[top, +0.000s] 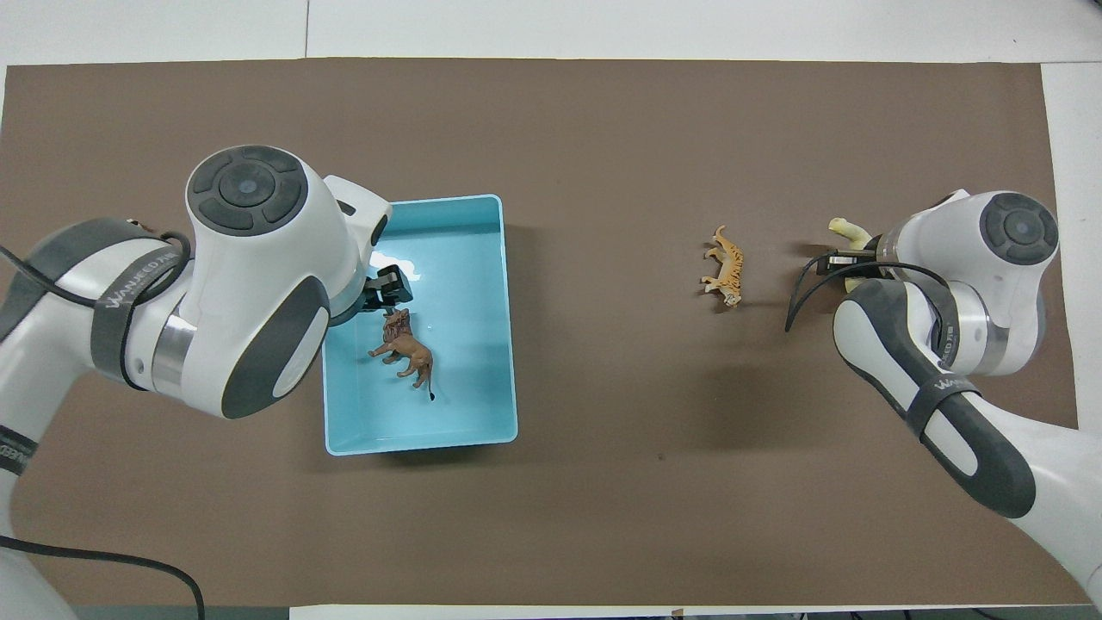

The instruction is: Put all toys into storage box

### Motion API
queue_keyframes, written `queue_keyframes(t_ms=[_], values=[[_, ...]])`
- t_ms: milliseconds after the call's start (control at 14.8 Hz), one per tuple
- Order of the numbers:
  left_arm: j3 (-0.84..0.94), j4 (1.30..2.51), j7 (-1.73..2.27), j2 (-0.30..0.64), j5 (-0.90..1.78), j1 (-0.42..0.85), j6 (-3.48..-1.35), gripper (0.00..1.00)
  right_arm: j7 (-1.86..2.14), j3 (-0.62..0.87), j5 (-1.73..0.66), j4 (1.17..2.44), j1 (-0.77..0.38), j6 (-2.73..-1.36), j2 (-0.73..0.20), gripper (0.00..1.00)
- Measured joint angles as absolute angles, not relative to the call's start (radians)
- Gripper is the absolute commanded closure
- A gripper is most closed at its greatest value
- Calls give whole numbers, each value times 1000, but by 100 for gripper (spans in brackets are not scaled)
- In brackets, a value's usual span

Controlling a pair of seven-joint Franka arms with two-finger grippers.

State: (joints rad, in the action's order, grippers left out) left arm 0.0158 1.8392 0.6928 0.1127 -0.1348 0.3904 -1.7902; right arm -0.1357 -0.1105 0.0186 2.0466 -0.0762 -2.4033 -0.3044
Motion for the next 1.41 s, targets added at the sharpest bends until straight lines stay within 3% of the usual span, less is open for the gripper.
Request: queue_keyframes(t_ms=[337,539,674,876,1145,1280,1415], values=[[3,1859,127,116,-195,59,-2018,0,-221,-105,17,1793,-166,-2107,-261,100],[0,1893,-143,150,-194,-110,-2183,0,-431,-97,-9,1602,-354,-1983,-258,100],[3,1900,-210,222,-185,-190,-2317,0,-586,-95,-99,1497,-507,-1994,-290,100],[7,1883,-237,354,-156,-234,-2448,0,-703,-93,-185,1402,-651,-2124,-375,100],[18,1873,-237,418,-127,-231,-2495,0,-891,-98,-168,1306,-845,-2312,-579,100],[15,1873,-237,421,-126,-232,-2495,0,-943,-100,-152,1283,-895,-2377,-658,2],[13,1879,-237,426,-125,-232,-2495,3,-989,-101,-146,1281,-915,-2392,-683,0]])
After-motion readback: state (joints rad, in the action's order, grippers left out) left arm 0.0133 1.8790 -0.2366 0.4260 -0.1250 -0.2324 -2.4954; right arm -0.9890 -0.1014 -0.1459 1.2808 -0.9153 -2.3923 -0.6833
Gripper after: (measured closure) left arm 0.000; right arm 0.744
